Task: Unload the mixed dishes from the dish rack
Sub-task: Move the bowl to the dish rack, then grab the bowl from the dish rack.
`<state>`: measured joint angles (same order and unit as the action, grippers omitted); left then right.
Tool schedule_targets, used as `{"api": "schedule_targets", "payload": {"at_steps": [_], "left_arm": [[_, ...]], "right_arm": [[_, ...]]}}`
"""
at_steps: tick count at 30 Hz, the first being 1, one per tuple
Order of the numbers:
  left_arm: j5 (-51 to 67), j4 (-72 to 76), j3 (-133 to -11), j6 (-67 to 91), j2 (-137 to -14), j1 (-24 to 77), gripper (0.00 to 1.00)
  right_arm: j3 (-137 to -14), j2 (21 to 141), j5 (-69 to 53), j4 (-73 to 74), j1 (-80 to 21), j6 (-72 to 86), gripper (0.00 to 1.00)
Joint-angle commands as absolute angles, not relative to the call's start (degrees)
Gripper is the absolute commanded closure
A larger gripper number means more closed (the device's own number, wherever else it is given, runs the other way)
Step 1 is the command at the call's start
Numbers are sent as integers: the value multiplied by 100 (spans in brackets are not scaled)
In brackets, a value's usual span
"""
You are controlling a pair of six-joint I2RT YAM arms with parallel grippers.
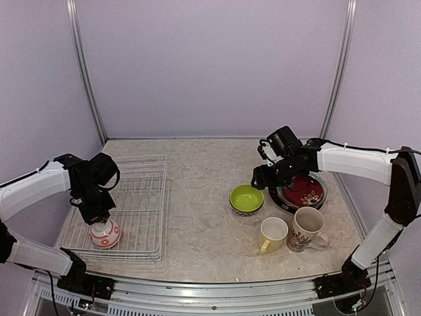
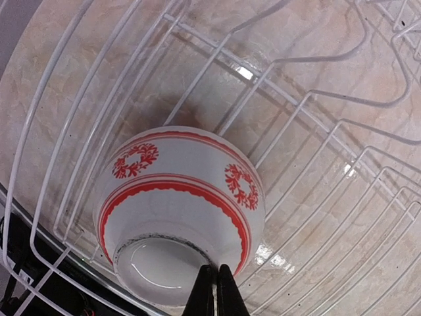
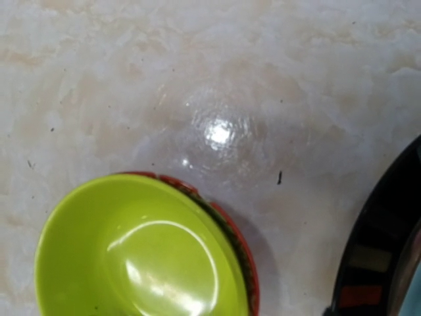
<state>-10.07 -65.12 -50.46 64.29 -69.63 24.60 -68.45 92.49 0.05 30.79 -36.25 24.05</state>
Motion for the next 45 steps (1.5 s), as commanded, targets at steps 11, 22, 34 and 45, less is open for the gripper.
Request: {"api": "schedule_targets", "payload": {"at_steps": [11,22,34,45], "left_arm": [[-893,-6089,-6046,5707,-7804,3220,100],[-1005,-6487,-5542,5814,-6976,2981,35],[-492,-6892,-5442,5756,-7004,2277,9],[-410,-6763,-5426,5649,-7659,2304,33]], "right_arm": [[-6686,8981,19,3015,-3658,2496,30],[-6689,9050,9,2961,-3656,2451,30],[-6664,9020,9,2896,-3653,2481,30],[-6504,8947,-149,2786,-3655,2542,30]]}}
